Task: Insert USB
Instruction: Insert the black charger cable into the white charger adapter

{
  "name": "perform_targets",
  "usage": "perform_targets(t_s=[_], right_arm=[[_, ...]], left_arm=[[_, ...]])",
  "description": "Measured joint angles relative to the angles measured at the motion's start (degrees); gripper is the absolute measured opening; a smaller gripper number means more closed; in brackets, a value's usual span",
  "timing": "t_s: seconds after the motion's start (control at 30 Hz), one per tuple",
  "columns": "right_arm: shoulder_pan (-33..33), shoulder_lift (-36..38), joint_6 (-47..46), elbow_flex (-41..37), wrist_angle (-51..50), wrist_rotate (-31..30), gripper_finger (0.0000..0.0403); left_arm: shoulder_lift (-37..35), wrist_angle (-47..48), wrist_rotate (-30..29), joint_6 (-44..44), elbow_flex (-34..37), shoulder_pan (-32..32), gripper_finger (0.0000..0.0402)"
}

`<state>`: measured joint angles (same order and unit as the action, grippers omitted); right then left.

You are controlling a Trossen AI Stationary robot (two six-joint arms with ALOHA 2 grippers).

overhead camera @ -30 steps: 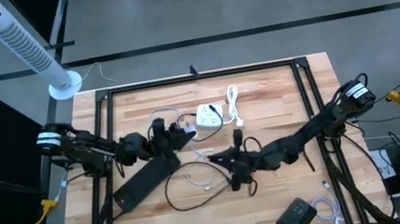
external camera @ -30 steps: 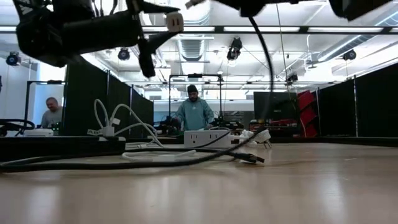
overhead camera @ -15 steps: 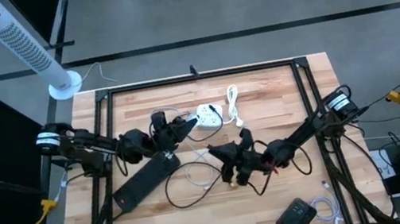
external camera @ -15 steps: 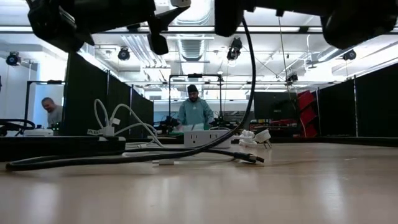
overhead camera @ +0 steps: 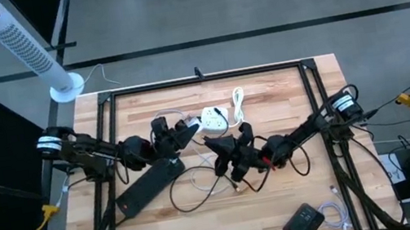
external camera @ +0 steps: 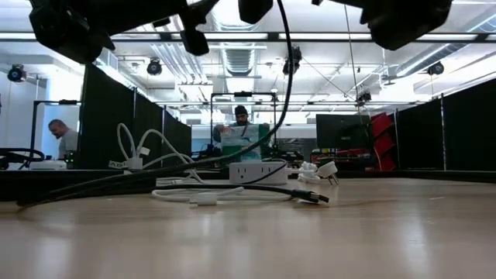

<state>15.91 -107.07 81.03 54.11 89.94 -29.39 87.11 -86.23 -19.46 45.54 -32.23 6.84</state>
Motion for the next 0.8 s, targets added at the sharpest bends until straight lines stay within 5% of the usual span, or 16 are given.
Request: perform_targets(t_s=[0.3,0.57,0.8], right_arm=[[-1.35,0.0,2.26,3.54,0.03,4.95,0.0015],[-4.4,0.0,2.21,7.2,-0.11,10.97,0.0015],[-7.96,-0.01,2.37,9.84,-0.55,13.87,0.0015]], left_arm=[[0.0,-3.58,0.1,-2.85,-1.83,0.47,0.0143],[-0.33,-3.67,5.83,-6.31,-7.53,0.35,0.0143],[-4.62,-3.63,6.93,-6.08,-5.24,-3.99,0.0143]])
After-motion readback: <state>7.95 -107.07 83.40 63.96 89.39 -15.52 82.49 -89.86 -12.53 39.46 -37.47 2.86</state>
